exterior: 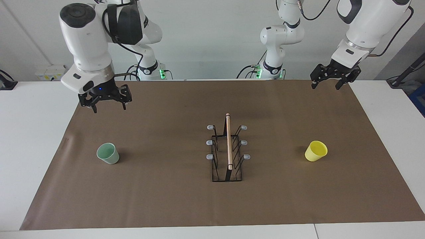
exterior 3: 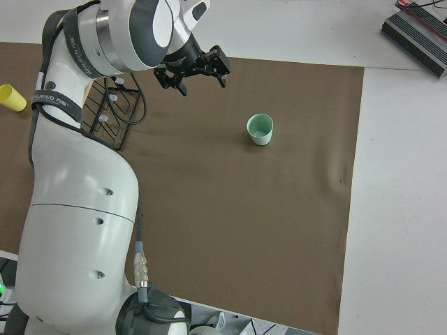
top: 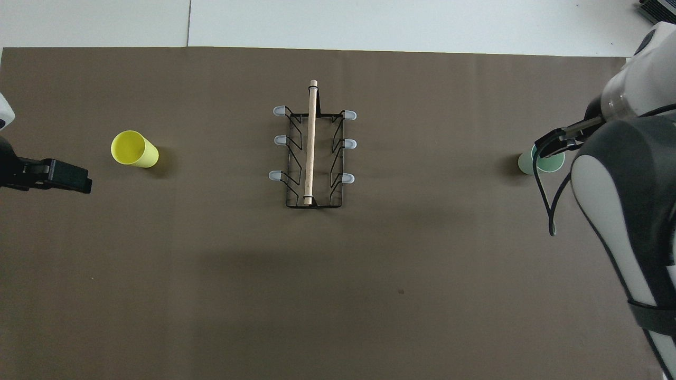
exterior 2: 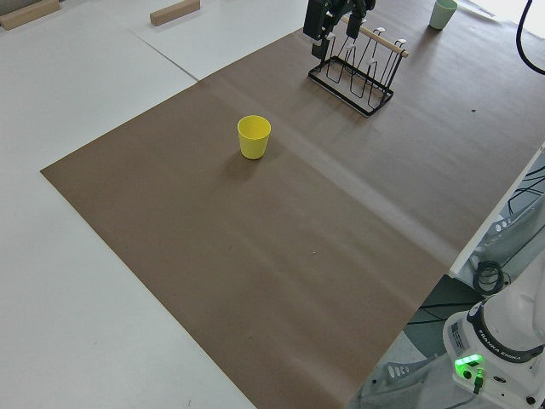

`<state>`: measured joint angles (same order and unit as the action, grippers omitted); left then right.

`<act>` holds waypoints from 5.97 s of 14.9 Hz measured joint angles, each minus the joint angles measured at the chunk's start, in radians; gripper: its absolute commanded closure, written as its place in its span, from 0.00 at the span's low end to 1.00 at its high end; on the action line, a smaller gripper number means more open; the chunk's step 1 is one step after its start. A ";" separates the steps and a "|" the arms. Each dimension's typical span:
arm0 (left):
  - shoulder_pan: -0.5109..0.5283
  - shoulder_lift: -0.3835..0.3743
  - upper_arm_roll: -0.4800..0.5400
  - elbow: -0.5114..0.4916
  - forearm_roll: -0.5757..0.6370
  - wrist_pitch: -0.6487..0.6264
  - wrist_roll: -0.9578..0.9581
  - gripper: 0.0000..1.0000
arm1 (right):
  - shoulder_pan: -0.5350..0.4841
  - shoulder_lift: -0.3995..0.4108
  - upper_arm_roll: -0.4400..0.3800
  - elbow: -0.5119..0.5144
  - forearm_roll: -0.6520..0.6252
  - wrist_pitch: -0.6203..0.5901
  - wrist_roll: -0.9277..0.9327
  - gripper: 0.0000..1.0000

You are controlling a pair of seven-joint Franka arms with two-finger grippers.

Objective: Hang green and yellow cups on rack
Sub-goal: 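Move the right gripper toward the pale green cup while the left gripper opens, then lower the right gripper onto the green cup while the left gripper approaches the yellow cup, then close the left gripper on the yellow cup while the right gripper grasps the green cup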

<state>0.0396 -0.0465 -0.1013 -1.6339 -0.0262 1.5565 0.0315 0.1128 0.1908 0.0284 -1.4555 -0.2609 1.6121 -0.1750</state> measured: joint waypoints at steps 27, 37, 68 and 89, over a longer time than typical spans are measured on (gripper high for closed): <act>0.386 0.426 0.017 -0.103 -0.832 0.380 -1.068 0.00 | 0.137 0.280 0.004 -0.199 -0.584 0.302 -0.643 0.00; 0.443 0.423 0.014 -0.339 -1.232 0.430 -0.862 0.00 | 0.123 0.295 -0.005 -0.350 -0.665 0.456 -0.600 0.00; 0.396 0.502 -0.003 -0.476 -1.629 0.420 -0.544 0.00 | -0.012 0.254 -0.008 -0.488 -0.948 0.535 -0.600 0.19; 0.345 0.506 -0.003 -0.468 -1.730 0.490 -0.540 0.08 | -0.069 0.155 0.019 -0.487 -0.626 0.643 -0.606 1.00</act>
<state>0.3849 0.4593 -0.1043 -2.1020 -1.7559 2.0462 -0.5083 0.0440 0.3461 0.0478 -1.9429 -0.8865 2.2552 -0.7809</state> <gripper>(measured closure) 0.044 0.295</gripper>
